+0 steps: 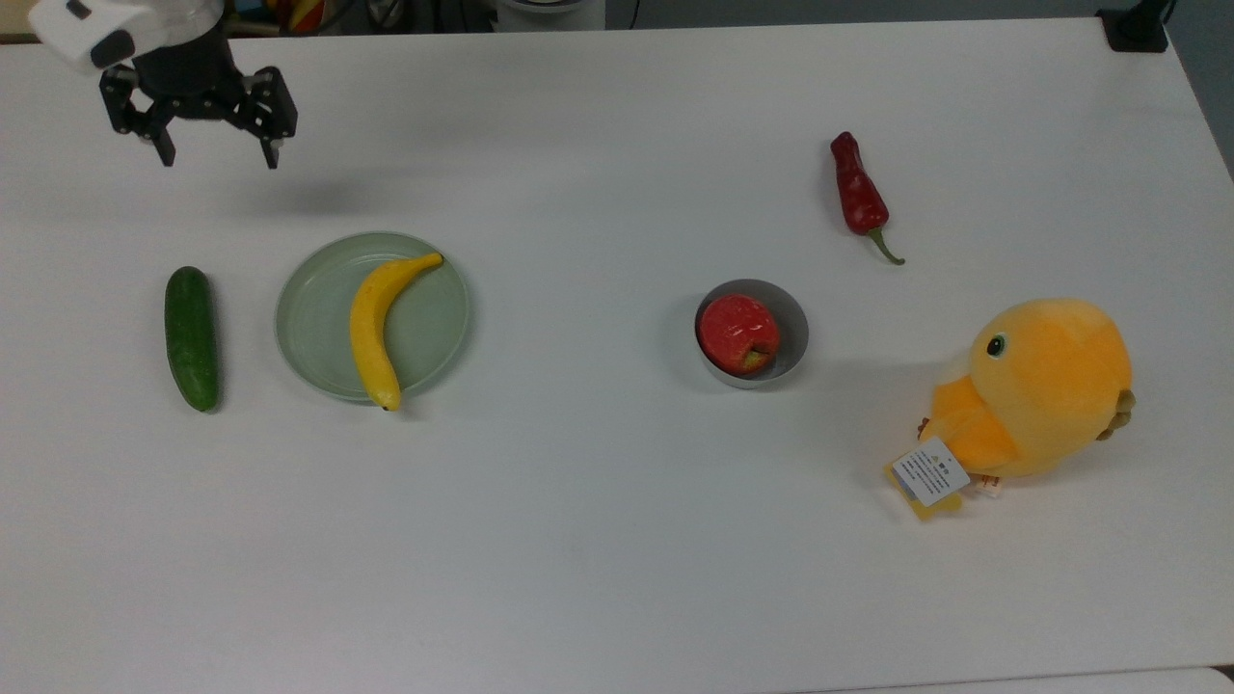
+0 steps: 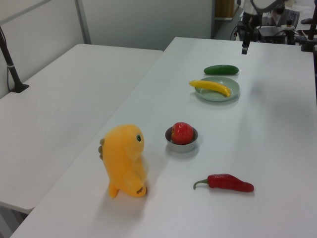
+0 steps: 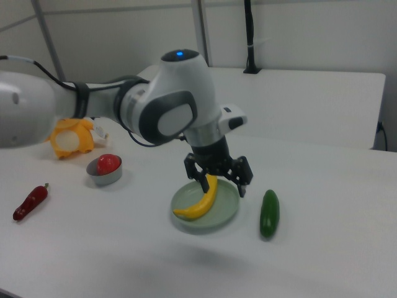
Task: Put the cucumber on the left side of the bowl
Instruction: 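Lower the gripper over the cucumber and close on it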
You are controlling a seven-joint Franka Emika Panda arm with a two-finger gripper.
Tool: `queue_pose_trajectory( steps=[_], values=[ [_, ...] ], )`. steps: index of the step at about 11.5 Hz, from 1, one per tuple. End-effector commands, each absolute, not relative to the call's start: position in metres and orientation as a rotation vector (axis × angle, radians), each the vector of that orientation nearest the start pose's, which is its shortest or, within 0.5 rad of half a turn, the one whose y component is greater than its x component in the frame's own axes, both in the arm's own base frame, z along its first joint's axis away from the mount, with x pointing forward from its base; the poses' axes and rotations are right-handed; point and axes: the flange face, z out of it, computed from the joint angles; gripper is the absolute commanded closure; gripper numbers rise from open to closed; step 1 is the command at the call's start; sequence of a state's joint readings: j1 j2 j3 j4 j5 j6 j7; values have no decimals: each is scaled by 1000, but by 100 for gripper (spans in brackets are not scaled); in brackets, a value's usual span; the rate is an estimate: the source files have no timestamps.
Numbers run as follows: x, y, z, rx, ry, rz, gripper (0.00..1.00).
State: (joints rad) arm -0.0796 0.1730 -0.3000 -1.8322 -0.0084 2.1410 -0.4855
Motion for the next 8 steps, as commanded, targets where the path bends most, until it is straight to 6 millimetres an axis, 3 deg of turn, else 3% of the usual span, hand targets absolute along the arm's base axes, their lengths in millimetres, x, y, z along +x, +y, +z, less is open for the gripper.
queue_pose_trajectory(
  steps=[1,5,8],
  values=[
    [595,-249,425,-3296,-225,-199,0],
    [618,-280,390,-3338,-306,-194,0],
    [639,-282,364,-3363,-322,-239,0]
  ],
)
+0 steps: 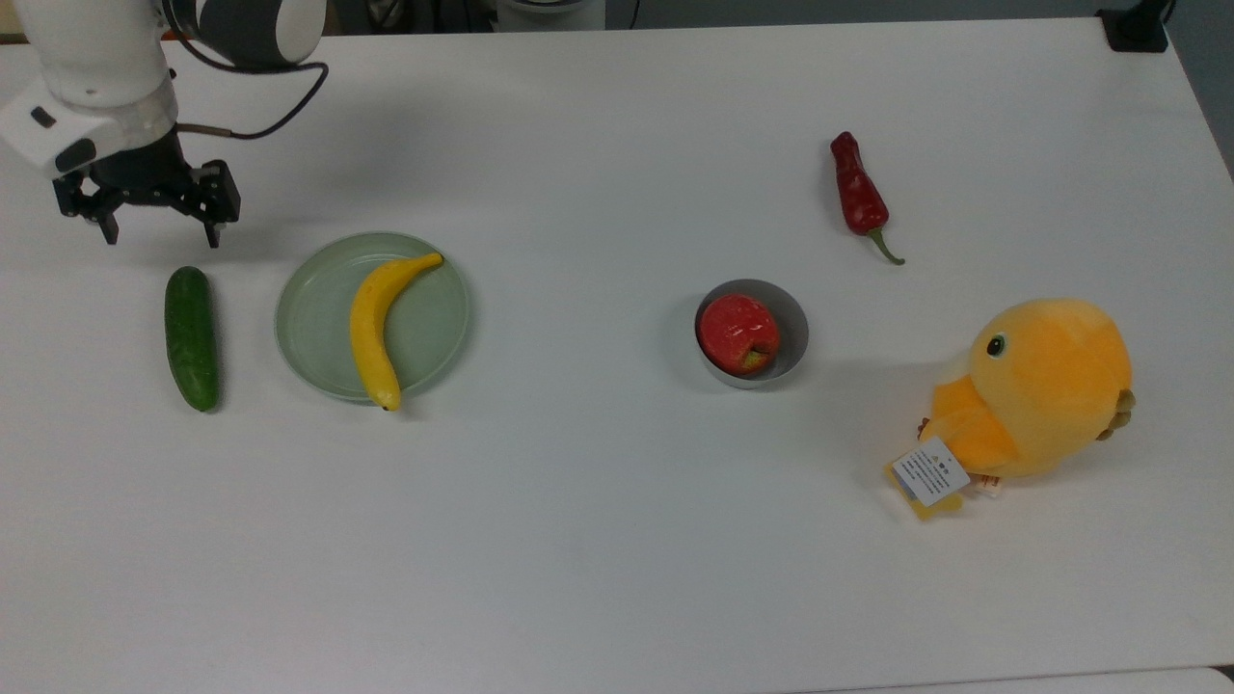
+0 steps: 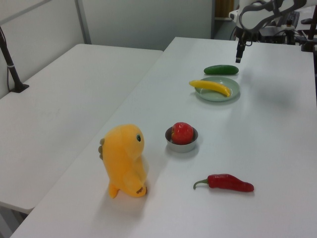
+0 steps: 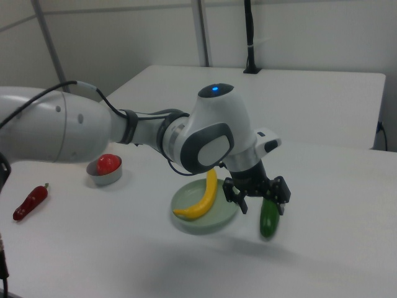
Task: Put the cucumber on the left side of the bowl
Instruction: 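Lower the gripper over the cucumber and close on it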
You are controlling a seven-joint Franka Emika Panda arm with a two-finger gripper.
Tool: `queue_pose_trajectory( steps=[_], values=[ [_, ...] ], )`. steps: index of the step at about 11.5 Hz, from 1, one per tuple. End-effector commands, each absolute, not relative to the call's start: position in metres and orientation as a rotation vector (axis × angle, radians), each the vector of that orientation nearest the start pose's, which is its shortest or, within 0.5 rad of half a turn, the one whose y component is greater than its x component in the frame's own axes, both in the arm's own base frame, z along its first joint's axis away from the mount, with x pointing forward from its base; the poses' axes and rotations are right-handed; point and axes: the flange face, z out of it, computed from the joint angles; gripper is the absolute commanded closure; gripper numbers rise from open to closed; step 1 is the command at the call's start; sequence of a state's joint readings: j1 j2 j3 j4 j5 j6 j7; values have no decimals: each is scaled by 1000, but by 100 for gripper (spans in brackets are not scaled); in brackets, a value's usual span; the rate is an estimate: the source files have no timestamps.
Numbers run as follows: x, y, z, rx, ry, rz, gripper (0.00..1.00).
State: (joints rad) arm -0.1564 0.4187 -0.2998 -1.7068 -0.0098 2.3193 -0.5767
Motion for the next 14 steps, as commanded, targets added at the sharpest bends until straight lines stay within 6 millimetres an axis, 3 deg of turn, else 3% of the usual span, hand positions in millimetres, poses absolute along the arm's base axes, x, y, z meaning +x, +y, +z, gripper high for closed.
queue_pose_trajectory(
  steps=[1,9,10,11,12,14],
  values=[
    [645,-280,356,-3365,-330,-236,0],
    [661,-281,310,-3383,-397,-236,0],
    [662,-281,304,-3392,-422,-222,11],
    [662,-281,303,-3401,-438,-227,56],
    [662,-282,303,-3402,-440,-225,89],
    [661,-284,302,-3402,-434,-225,94]
  ],
)
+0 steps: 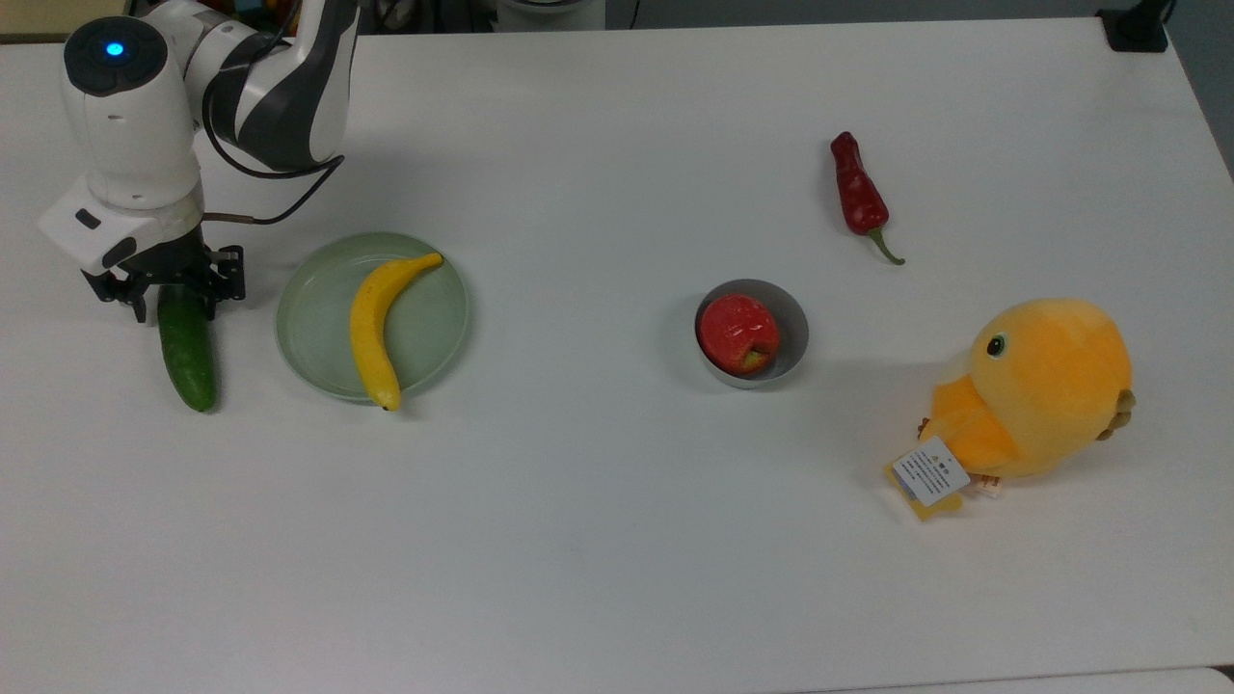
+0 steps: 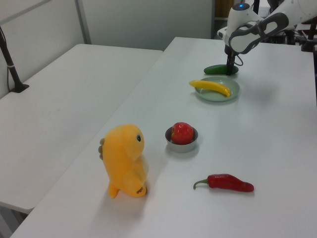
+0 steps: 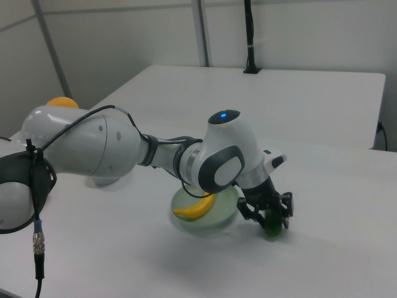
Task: Put the cucumber on the left side of the bowl
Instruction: 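Lower the gripper over the cucumber and close on it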
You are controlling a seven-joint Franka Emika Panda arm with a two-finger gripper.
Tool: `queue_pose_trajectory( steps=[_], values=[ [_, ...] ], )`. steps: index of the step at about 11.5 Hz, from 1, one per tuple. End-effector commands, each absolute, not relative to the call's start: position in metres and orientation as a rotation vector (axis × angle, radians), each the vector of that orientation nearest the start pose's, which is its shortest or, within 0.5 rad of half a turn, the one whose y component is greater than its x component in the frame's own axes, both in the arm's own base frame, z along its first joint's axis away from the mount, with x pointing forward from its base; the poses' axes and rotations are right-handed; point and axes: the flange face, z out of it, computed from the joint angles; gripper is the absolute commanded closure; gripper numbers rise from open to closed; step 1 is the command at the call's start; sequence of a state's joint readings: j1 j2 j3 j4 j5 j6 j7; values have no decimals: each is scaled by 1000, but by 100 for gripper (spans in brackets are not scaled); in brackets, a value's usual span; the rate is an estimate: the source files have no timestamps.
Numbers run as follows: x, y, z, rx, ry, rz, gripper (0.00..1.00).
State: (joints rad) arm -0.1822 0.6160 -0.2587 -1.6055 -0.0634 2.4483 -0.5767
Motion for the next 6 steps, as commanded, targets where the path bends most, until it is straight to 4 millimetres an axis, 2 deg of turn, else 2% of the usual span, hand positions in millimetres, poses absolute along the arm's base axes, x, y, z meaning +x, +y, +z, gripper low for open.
queue_pose_trajectory(
  steps=[1,4,6],
  values=[
    [661,-284,302,-3402,-434,-222,94],
    [661,-284,304,-3402,-432,-228,94],
    [661,-282,319,-3395,-424,-273,93]
  ],
)
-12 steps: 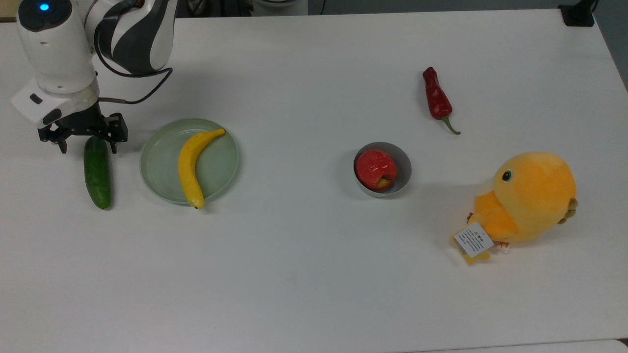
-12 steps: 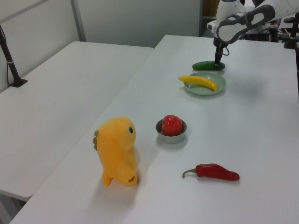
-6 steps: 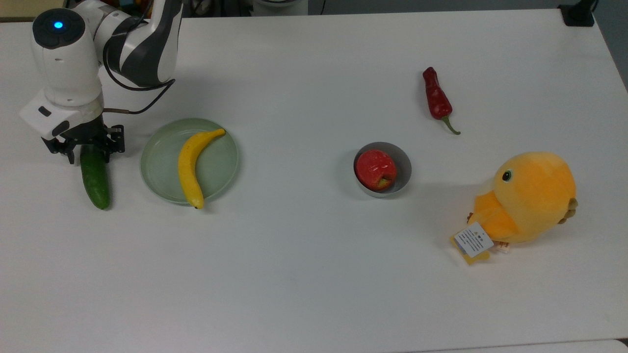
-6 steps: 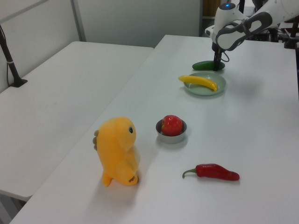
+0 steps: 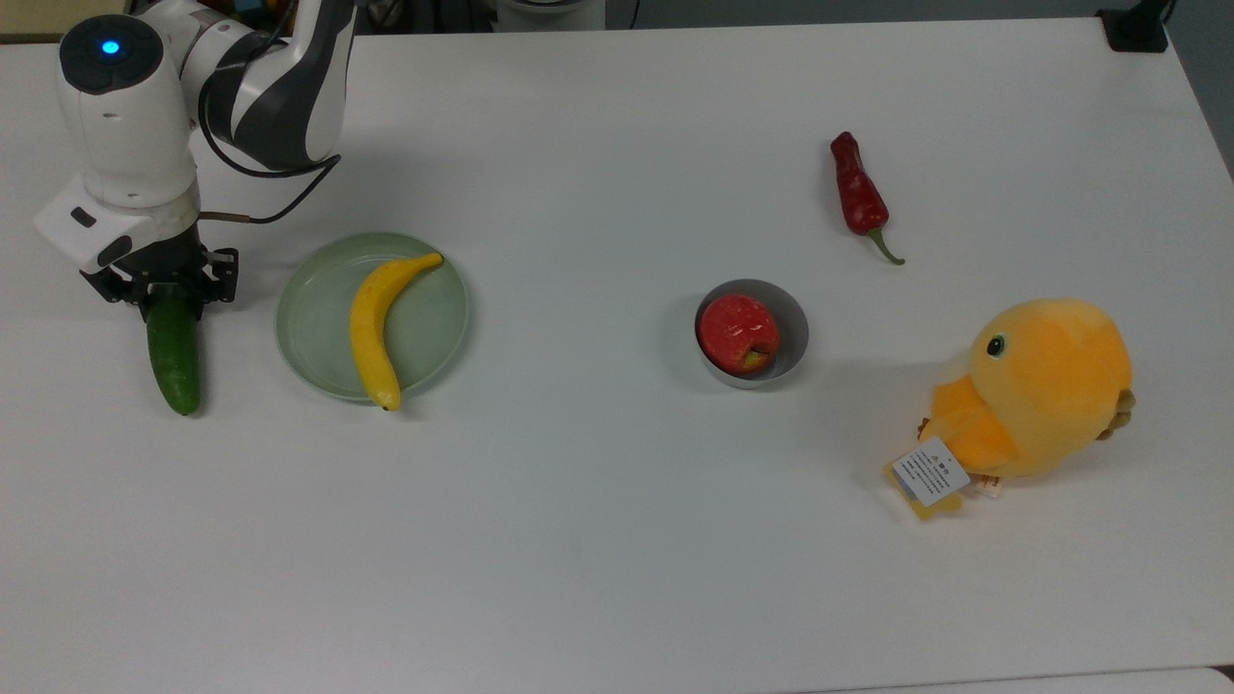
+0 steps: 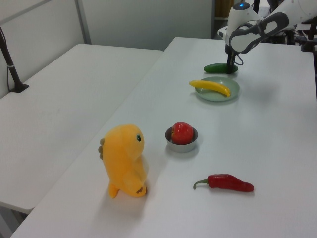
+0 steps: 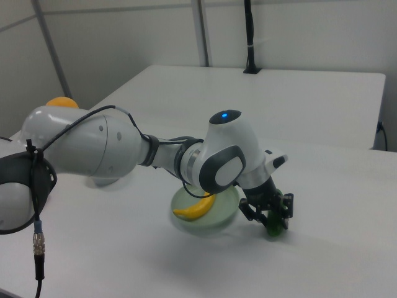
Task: Put the cucumber on the left side of the bowl
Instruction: 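Lift the cucumber and carry it over the plate toward the grey bowl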
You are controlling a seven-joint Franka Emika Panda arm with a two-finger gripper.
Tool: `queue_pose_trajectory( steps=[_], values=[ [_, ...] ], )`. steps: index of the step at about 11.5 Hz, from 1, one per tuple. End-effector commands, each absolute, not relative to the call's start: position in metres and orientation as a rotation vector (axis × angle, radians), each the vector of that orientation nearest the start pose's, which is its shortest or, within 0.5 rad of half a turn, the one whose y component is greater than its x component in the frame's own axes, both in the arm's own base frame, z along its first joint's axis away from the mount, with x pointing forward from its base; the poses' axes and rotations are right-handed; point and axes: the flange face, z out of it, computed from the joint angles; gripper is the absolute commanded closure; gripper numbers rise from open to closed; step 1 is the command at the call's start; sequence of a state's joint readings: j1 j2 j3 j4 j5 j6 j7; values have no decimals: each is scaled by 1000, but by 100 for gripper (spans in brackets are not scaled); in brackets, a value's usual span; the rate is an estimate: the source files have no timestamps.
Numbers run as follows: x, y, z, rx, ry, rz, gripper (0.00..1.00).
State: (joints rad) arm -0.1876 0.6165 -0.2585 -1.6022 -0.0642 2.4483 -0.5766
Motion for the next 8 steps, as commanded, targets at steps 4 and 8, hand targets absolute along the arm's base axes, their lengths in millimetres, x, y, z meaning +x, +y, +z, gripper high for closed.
queue_pose_trajectory(
  steps=[4,8],
  values=[
    [660,-241,380,-3347,-237,-430,94],
    [658,-138,438,-3229,-64,-420,93]
  ],
)
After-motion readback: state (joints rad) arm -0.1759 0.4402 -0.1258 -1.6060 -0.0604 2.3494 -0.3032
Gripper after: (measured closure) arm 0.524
